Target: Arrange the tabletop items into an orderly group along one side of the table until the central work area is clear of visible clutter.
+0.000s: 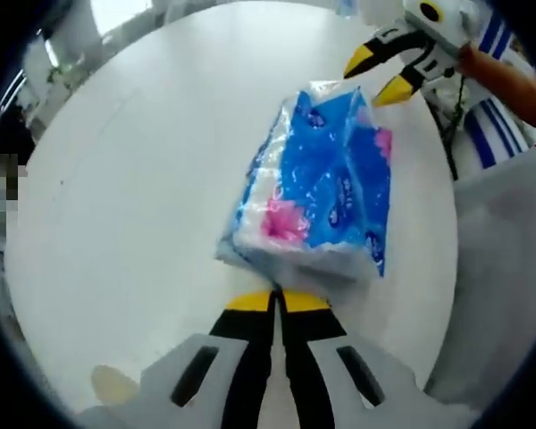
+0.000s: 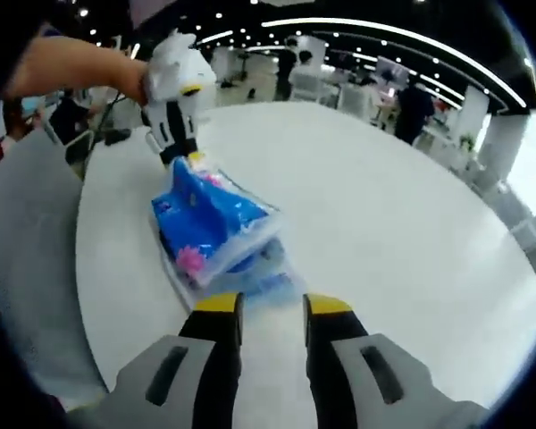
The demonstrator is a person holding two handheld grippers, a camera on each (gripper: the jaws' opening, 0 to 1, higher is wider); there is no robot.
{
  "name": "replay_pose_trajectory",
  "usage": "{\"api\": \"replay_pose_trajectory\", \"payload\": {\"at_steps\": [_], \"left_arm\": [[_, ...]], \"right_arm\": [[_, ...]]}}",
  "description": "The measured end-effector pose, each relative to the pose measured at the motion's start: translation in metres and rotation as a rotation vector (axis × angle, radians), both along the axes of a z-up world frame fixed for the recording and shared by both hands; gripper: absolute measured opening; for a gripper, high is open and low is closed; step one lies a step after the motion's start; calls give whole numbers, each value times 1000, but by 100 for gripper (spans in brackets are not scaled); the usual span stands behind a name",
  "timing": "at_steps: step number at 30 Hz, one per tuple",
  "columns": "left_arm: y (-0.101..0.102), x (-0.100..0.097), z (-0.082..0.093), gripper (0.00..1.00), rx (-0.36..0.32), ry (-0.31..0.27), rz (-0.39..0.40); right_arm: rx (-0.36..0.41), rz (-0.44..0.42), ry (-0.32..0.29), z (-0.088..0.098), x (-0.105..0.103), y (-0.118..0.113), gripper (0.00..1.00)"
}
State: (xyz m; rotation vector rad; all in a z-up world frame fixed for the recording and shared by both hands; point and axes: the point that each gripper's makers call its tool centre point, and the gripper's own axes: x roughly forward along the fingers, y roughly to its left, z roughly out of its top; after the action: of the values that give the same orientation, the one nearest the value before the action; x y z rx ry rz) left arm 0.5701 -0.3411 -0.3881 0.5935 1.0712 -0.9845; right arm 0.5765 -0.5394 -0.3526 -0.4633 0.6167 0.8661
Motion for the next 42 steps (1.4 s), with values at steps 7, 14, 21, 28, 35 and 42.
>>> {"api": "replay_pose_trajectory", "payload": {"at_steps": [7,14,21,28,35,42], "left_arm": [[-1,-1,1,0,-36,-56,53],[2,2,0,0,-88,-92,149],[6,0,-4,7,-78,-115,214],[1,-11,-13,10,-144,-117,290],[3,-8,-11,11,-293,-122,461],[-1,-9,-11,12,-344,-177,534]], "right_arm": [[82,-113,138,-16,-6,7,25],[100,-209,219,-32,-7,10,25],[118,-240,248,-36,-9,13,26],[129,-251,251,-37,-9,13,25],[138,-268,257,-38,-9,14,25],[161,-302,276,-39,-9,14,23]]}}
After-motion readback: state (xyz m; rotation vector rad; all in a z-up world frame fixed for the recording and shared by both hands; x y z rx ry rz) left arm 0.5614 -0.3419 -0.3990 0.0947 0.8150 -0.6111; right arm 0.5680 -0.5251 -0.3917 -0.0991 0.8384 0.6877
